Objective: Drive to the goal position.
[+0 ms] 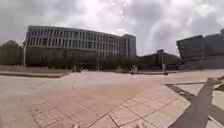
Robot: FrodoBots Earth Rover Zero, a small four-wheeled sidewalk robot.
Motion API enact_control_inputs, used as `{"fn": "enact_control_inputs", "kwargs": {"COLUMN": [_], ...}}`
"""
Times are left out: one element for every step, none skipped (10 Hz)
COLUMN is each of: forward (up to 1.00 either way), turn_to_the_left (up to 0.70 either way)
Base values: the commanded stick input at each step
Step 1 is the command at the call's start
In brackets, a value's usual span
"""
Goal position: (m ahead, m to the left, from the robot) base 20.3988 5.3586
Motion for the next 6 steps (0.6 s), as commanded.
{"fn": "enact_control_inputs", "kwargs": {"forward": [0.60, 0.60, 0.60, 0.60, 0.60, 0.60], "turn_to_the_left": [0.00, 0.00, 0.00, 0.00, 0.00, 0.00]}}
